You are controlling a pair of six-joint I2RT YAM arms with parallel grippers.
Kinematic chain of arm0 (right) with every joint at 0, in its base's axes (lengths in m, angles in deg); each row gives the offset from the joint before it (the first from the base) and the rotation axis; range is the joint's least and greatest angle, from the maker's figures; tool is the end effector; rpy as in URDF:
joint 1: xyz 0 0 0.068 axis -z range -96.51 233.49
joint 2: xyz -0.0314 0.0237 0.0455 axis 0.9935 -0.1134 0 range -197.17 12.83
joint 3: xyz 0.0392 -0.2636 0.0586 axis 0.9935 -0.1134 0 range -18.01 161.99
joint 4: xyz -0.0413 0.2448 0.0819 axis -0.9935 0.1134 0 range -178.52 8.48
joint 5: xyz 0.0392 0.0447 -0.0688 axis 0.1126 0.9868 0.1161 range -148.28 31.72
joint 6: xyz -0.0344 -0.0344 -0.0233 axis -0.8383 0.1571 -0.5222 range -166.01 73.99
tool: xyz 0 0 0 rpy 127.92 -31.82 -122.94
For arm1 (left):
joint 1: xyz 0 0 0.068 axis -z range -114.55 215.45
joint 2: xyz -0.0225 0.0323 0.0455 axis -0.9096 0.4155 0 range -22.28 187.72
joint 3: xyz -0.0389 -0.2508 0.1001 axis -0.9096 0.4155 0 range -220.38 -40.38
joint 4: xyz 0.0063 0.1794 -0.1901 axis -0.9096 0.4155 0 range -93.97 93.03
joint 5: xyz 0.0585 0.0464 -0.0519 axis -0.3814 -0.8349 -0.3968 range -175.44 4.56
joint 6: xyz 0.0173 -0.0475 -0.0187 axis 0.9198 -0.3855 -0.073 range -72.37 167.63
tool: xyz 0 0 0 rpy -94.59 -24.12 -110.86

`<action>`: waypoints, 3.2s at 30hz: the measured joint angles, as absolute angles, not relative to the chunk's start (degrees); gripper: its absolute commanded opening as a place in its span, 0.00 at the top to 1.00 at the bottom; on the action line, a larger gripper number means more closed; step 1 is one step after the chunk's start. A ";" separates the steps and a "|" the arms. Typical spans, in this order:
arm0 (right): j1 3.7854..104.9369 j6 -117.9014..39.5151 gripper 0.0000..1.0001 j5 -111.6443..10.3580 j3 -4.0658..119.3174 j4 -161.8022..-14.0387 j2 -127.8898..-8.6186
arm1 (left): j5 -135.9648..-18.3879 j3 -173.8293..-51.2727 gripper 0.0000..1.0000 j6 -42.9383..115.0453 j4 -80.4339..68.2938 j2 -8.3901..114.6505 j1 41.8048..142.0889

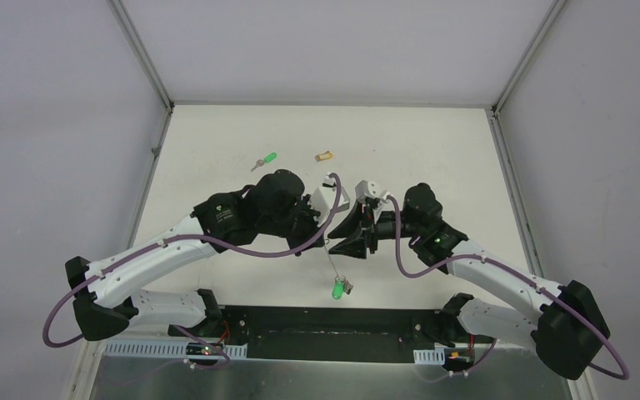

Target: Put the keys on the keyring

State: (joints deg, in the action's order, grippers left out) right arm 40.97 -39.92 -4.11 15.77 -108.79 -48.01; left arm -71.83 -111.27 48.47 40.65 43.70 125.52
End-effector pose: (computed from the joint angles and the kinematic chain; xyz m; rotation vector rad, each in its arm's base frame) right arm 0.1507 0.1773 0.2749 -1.2537 1.3615 1.4013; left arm 0.1100 -0.2080 0.3660 1.3154 1.9754 -0.7956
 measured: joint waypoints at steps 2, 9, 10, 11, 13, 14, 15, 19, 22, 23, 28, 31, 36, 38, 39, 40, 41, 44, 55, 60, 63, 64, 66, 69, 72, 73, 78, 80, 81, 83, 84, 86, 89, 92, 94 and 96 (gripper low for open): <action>40.94 -40.29 0.55 -4.94 15.77 -108.70 -47.38 | -71.81 -111.27 1.00 48.47 40.65 43.57 125.52; 40.79 -41.19 0.58 -6.30 15.79 -108.77 -45.52 | -71.74 -111.27 1.00 48.45 40.65 43.55 125.52; 40.68 -41.19 0.58 -6.28 15.79 -108.79 -45.76 | -71.72 -111.27 1.00 48.45 40.65 43.55 125.52; 40.51 -41.19 0.58 -6.28 15.84 -108.79 -46.09 | -71.72 -111.27 1.00 48.45 40.65 43.55 125.52; 40.16 -41.19 0.60 -6.23 15.88 -108.77 -46.81 | -71.68 -111.27 1.00 48.45 40.65 43.55 125.52; 39.85 -41.19 0.60 -6.19 16.01 -108.77 -47.31 | -71.63 -111.27 1.00 48.43 40.65 43.55 125.52; 39.61 -41.19 0.61 -6.17 16.17 -108.77 -47.75 | -71.61 -111.27 1.00 48.41 40.68 43.55 125.52; 38.69 -41.17 0.70 -6.17 16.97 -108.77 -48.76 | -71.53 -111.27 1.00 48.34 40.74 43.55 125.52; 38.34 -41.19 0.86 -6.17 17.50 -108.83 -48.97 | -71.46 -111.27 1.00 48.30 40.87 43.55 125.52; 38.32 -41.30 0.92 -6.19 17.61 -108.81 -49.02 | -71.44 -111.25 1.00 48.30 40.96 43.55 125.52; 38.17 -40.95 1.00 -5.95 17.74 -108.35 -49.08 | -71.57 -111.03 1.00 48.41 41.18 43.37 125.50; 38.10 -40.90 1.00 -6.14 17.74 -108.37 -49.08 | -71.61 -110.93 1.00 48.43 41.16 43.17 125.50; 37.88 -40.31 1.00 -6.97 17.74 -108.79 -48.86 | -73.12 -110.73 0.72 48.50 41.07 42.21 125.52; 37.88 -40.07 1.00 -7.57 17.72 -108.74 -48.60 | -74.15 -110.71 0.67 48.23 40.70 41.19 125.50; 37.91 -39.86 1.00 -7.96 17.72 -108.79 -48.45 | -74.78 -110.53 0.66 48.04 40.20 40.38 125.52; 37.91 -39.59 1.00 -8.22 17.72 -108.81 -48.23 | -75.04 -110.03 0.65 47.78 39.37 39.31 125.52; 37.91 -39.37 1.00 -8.44 17.70 -108.85 -47.99 | -75.24 -109.35 0.64 47.40 38.45 37.99 125.52; 37.91 -38.13 1.00 -8.96 17.13 -109.90 -46.81 | -75.68 -106.23 0.62 46.75 35.10 33.80 125.52; 37.91 -34.35 1.00 -9.58 13.17 -116.48 -42.79 | -70.10 -83.21 0.60 48.54 11.65 17.91 125.52; 37.88 -33.32 1.00 -9.49 12.73 -119.00 -42.57 | -65.73 -77.51 0.67 51.60 2.95 16.09 125.52; 37.86 -32.95 1.00 -9.47 12.73 -119.78 -42.57 | -64.09 -77.07 0.72 52.80 -0.57 16.68 125.52; 37.86 -32.82 1.00 -9.44 12.73 -120.04 -42.57 | -63.96 -77.09 0.72 53.02 -1.20 16.88 125.52; 37.86 -32.71 1.00 -9.44 12.73 -120.55 -42.46 | -63.92 -77.07 0.75 53.13 -1.90 17.23 125.50; 37.86 -32.58 1.00 -9.44 12.73 -121.03 -42.39 | -63.92 -77.07 0.76 53.09 -2.34 17.69 125.52; 37.86 -32.55 1.00 -9.44 12.73 -121.33 -42.39 | -64.05 -77.07 0.72 53.09 -2.58 17.71 125.52; 37.86 -32.58 1.00 -9.42 12.73 -121.49 -42.39 | -64.16 -77.07 0.71 53.11 -2.67 17.67 125.52; 37.86 -32.58 1.00 -9.44 12.73 -121.77 -42.39 | -65.95 -77.07 0.68 52.91 -2.82 16.60 125.52; 37.86 -32.60 1.00 -9.44 12.73 -121.73 -42.39 | -66.70 -77.07 0.67 52.91 -3.10 16.03 125.52; 37.86 -32.58 1.00 -9.44 12.73 -121.71 -42.39 | -67.18 -77.07 0.67 52.89 -3.41 15.79 125.52; 37.86 -32.58 1.00 -9.44 12.73 -121.68 -42.39 | -67.55 -77.09 0.69 52.78 -3.67 15.57 125.52; 37.86 -32.58 1.00 -9.42 12.73 -121.68 -42.39 | -67.61 -77.09 0.70 52.76 -3.76 15.57 125.52; 37.86 -32.58 1.00 -9.42 12.73 -121.66 -42.42 | -67.74 -77.11 0.73 52.67 -3.85 15.79 125.52; 37.86 -32.58 1.00 -9.42 12.73 -121.66 -42.42 | -67.83 -77.35 0.77 52.50 -3.96 16.66 125.52; 37.91 -32.58 1.00 -9.44 12.73 -121.29 -42.44 | -67.81 -77.79 0.83 52.32 -3.91 17.67 125.52; 37.97 -32.58 1.00 -9.40 12.71 -121.18 -42.48 | -67.83 -77.90 0.87 52.28 -3.80 17.86 125.52; 37.97 -32.58 1.00 -9.34 12.71 -121.20 -42.50 | -67.88 -78.01 0.94 52.32 -3.69 17.89 125.52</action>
